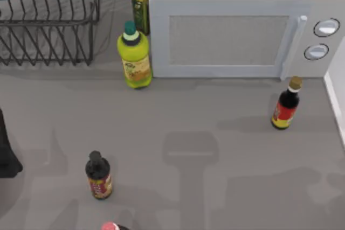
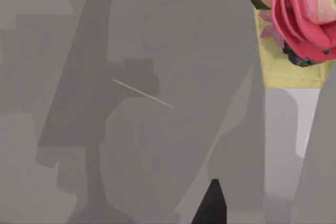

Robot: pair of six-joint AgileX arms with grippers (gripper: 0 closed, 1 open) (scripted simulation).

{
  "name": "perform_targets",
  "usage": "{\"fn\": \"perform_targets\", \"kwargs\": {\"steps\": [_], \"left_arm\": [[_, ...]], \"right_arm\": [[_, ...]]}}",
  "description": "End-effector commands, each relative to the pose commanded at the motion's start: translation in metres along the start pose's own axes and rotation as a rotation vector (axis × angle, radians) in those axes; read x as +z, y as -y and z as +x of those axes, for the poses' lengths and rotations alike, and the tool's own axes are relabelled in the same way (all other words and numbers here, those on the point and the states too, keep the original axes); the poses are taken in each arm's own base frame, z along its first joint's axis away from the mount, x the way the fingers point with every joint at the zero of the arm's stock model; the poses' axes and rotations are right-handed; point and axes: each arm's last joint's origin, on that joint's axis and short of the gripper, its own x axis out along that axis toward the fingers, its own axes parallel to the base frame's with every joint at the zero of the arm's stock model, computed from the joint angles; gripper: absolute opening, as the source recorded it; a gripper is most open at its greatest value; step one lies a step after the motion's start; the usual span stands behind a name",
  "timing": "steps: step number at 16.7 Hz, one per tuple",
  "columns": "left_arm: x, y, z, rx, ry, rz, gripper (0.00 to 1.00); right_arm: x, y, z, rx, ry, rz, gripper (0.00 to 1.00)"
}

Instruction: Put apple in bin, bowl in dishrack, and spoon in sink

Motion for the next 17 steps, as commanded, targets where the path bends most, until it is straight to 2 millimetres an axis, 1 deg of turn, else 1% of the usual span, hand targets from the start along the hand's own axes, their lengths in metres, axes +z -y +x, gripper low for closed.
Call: {"fn": "perform_targets", "kwargs": {"steps": [2,4,5,7,10,13,15,17], "left_arm": [[0.000,0.000,0.000,0.000,0.000,0.000,1.00],[0.000,0.000,0.000,0.000,0.000,0.000,1.00],[0.000,0.000,0.000,0.000,0.000,0.000,1.00],[0.000,0.000,0.000,0.000,0.000,0.000,1.00],[0.000,0.000,0.000,0.000,0.000,0.000,1.00],[0.000,0.000,0.000,0.000,0.000,0.000,1.00],[0.000,0.000,0.000,0.000,0.000,0.000,1.00],[0.000,0.000,0.000,0.000,0.000,0.000,1.00]], "right_arm": [[0.000,0.000,0.001,0.002,-0.004,0.000,0.00],[0.006,0.003,-0.001,0.006,-0.012,0.000,0.00],[0.012,0.006,-0.003,0.010,-0.020,0.000,0.00],[0.030,0.014,-0.007,0.022,-0.045,-0.002,0.00],[0.072,0.033,-0.016,0.038,-0.080,-0.008,0.00],[0.124,0.056,-0.024,0.043,-0.093,-0.014,0.00],[0.160,0.072,-0.025,0.042,-0.092,-0.016,0.00],[0.192,0.085,-0.021,0.038,-0.084,-0.016,0.00]]}}
